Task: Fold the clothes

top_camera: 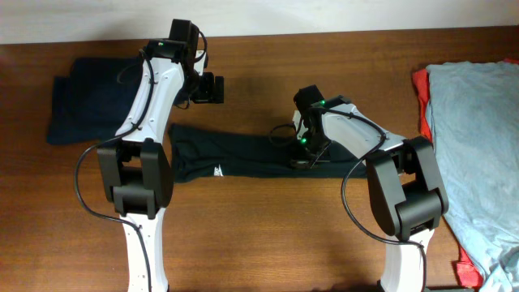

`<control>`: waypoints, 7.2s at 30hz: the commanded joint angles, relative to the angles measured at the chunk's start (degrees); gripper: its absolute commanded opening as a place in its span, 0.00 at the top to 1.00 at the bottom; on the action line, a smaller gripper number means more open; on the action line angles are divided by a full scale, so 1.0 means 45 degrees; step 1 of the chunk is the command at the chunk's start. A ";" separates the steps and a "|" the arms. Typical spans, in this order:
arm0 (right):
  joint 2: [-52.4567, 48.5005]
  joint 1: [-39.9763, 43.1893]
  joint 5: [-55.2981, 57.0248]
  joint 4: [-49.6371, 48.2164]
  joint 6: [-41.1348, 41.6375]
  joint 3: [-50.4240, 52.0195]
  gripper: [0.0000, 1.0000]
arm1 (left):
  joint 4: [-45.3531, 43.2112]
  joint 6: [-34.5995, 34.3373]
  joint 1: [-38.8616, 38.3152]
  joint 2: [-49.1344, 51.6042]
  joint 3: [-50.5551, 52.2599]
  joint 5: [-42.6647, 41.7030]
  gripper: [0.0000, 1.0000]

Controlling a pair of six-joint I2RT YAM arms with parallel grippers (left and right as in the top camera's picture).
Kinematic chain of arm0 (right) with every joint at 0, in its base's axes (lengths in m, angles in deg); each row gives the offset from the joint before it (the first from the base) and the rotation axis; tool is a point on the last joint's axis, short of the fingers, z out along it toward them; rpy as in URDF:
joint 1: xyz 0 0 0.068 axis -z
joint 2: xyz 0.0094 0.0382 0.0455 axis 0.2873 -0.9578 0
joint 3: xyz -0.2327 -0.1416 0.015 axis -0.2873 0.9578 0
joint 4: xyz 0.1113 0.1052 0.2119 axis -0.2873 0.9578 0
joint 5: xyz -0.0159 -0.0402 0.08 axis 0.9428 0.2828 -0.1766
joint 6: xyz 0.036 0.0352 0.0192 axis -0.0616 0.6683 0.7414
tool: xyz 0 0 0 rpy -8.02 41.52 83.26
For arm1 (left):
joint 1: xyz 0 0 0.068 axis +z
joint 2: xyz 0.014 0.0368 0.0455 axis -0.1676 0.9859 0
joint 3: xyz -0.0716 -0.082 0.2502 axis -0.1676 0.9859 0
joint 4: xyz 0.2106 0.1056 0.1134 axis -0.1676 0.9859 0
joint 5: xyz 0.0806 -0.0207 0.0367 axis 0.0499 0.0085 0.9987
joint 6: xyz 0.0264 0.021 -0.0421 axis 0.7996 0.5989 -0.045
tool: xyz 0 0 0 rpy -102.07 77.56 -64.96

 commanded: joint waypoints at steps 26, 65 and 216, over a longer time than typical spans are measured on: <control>0.0277 -0.0019 -0.2021 0.1443 -0.2132 -0.0160 0.86 | -0.0024 0.0029 -0.0024 0.0102 -0.0117 -0.0136 0.01; 0.0767 0.6042 0.3424 0.3842 -0.2477 -0.0257 0.81 | -0.0024 0.0034 -0.0024 0.0097 -0.0117 -0.0136 0.00; 0.0607 0.1112 0.1447 0.3978 -0.2293 -0.4138 0.96 | -0.0024 0.0034 -0.0024 0.0102 -0.0117 -0.0136 0.01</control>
